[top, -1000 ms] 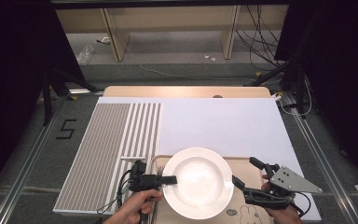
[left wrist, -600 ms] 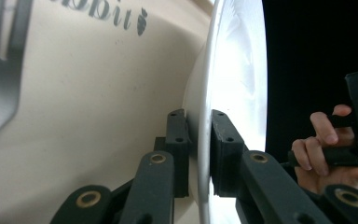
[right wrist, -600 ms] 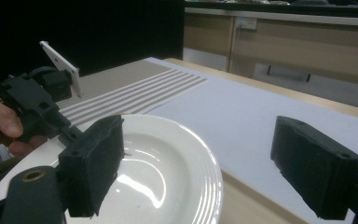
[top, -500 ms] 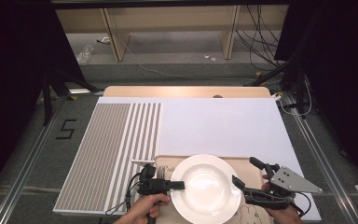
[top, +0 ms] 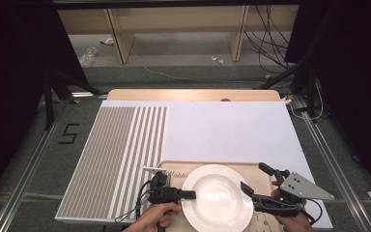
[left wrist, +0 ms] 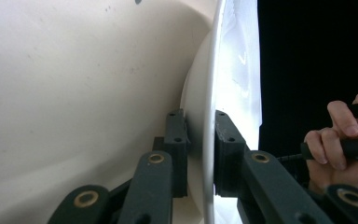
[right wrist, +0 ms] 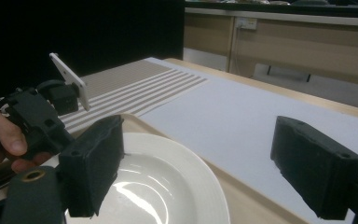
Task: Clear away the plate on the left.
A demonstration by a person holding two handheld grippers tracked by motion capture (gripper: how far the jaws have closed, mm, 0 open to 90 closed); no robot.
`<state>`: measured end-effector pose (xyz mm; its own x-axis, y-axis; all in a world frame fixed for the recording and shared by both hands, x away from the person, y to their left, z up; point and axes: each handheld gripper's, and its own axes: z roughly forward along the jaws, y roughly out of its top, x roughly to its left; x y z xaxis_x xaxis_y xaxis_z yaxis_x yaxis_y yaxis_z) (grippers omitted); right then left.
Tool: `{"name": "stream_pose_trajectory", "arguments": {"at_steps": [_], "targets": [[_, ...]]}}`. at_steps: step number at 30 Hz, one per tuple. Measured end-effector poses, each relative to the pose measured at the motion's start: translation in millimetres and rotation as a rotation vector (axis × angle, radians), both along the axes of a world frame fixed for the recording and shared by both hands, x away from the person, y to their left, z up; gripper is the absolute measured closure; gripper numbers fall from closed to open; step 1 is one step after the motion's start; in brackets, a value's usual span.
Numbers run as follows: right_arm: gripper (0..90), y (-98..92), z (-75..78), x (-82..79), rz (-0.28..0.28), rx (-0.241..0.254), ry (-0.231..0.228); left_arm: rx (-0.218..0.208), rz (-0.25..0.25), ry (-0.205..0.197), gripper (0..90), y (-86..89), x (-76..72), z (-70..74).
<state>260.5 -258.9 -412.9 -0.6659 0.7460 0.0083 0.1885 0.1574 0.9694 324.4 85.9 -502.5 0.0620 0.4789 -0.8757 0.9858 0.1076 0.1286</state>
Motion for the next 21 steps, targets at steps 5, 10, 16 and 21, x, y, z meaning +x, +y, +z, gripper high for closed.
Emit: {"name": "stream_pose_trajectory", "arguments": {"at_steps": [5,10,16,21], "targets": [[18.0,-0.1,0.1,-0.3,0.001,-0.001,-0.002,0.006,0.003,0.010,79.0,0.2,0.1,-3.0],[18.0,0.5,0.1,-0.6,0.003,-0.002,0.000,0.018,0.002,0.011,79.5,0.6,1.3,-5.1],[18.0,0.5,0.1,-0.5,0.003,-0.002,-0.001,0.010,0.016,-0.002,78.6,5.4,2.3,-3.6],[18.0,0.9,0.1,-0.7,0.005,-0.007,0.001,0.024,-0.010,-0.042,72.8,5.4,2.6,-0.1]]}}
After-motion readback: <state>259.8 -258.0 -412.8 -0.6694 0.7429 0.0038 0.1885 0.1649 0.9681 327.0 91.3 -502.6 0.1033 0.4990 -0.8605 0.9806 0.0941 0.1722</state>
